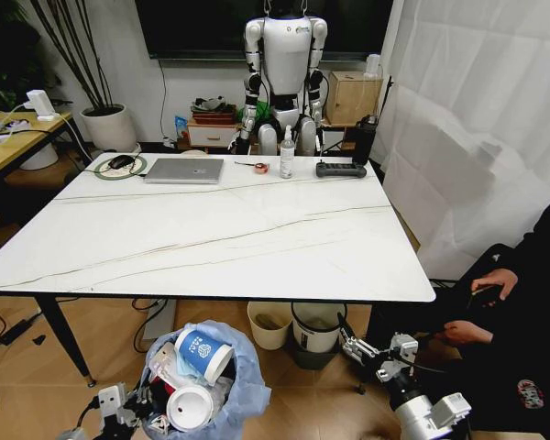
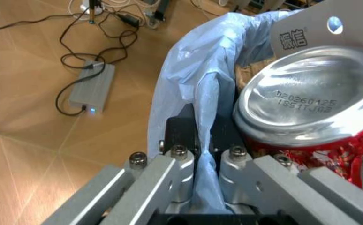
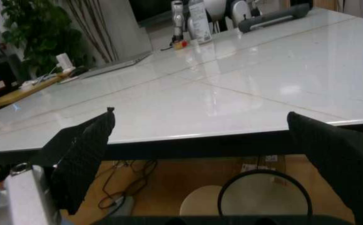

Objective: Pick up the trash bin and place the trash from the table into it.

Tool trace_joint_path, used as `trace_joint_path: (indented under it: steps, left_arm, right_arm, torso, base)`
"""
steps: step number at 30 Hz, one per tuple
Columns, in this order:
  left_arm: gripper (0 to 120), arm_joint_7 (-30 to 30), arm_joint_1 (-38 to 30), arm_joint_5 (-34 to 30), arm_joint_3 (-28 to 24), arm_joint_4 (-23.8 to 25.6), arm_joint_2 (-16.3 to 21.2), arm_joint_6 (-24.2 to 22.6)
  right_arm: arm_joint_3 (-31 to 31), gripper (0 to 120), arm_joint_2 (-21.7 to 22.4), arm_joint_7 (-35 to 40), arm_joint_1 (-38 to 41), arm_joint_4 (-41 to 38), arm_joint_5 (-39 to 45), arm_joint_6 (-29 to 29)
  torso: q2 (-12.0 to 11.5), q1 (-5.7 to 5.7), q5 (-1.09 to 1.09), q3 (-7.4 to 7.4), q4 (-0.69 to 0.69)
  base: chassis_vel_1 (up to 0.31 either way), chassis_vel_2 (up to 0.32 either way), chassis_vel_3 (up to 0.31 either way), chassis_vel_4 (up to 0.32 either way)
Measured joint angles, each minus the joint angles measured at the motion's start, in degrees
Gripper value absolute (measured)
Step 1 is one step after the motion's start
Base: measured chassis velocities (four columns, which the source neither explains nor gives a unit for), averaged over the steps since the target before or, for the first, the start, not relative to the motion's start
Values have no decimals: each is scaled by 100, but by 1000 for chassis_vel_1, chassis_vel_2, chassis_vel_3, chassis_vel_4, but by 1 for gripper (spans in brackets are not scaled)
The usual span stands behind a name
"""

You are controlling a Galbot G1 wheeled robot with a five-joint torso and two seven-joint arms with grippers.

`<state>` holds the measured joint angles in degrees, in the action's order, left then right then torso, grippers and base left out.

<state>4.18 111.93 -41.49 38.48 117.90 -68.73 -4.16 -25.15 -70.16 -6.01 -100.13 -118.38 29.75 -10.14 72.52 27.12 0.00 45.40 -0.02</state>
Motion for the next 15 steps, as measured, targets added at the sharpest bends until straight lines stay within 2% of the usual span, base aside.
trace_joint_path:
  steps: [10, 15]
  left_arm:
    - [0, -28, -59, -14, 17, -70, -11, -25]
    - [0, -16, -110, -42, 6, -147, -27, -78]
  right_arm:
    - [0, 100, 1, 2, 1, -4, 5, 1]
    - [1, 100, 1, 2, 1, -5, 6, 1]
  torso:
    - [-1, -1, 0, 0, 0]
    - [-73, -35, 0, -36, 1]
  base:
    - [0, 0, 0, 0]
    - [0, 0, 0, 0]
